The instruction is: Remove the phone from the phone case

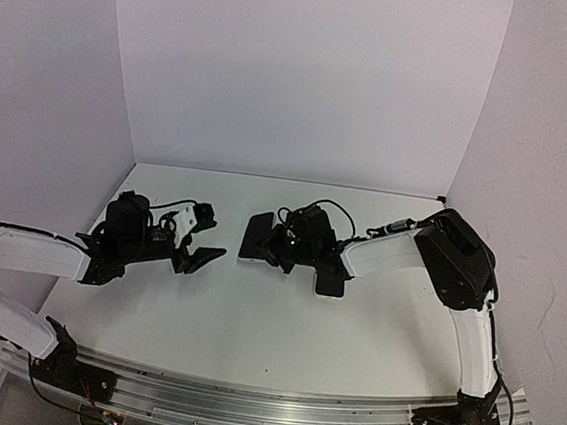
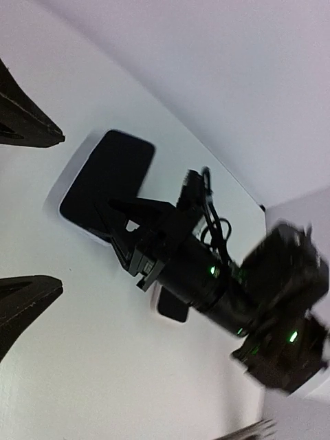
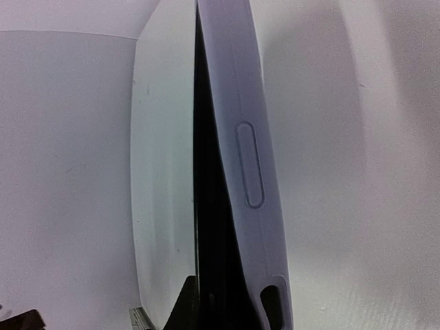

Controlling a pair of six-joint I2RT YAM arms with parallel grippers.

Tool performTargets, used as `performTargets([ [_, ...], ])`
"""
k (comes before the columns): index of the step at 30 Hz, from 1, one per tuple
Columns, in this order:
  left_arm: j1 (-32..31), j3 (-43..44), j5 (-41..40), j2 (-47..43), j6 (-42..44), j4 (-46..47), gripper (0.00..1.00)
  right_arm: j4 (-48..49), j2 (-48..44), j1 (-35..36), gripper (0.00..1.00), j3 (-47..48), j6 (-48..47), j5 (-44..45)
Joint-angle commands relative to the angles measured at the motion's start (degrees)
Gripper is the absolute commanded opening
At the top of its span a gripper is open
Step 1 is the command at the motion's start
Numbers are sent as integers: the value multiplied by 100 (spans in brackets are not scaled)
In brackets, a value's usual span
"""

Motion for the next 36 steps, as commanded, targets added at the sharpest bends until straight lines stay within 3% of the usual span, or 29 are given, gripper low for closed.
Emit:
performTargets([
  [1, 274, -359, 42, -254, -4391, 257, 61, 1009, -606, 55, 0, 640, 222, 85],
  [3, 318, -604, 297, -203, -4938, 946, 67, 1020, -757, 76, 0, 702, 231, 77],
  [7, 318, -483, 147, 267, -5248, 2064, 80, 1023, -892, 195, 0, 799, 213, 153],
  [12, 309, 36, 174, 772, -5420, 2957, 83, 1114, -770, 323, 0, 1224, 171, 123],
  [17, 295, 272, 28, 1175, -5753, 3519, 77, 1321, -655, 447, 0, 1576, 162, 130],
  [25, 292, 440, -133, 1468, -5405, 4106, 48, 1495, -574, 543, 0, 1875, 53, 130],
  [36, 338, 458, -434, 1304, -5016, 4323, 47, 1530, -540, 573, 0, 1948, 102, 161],
])
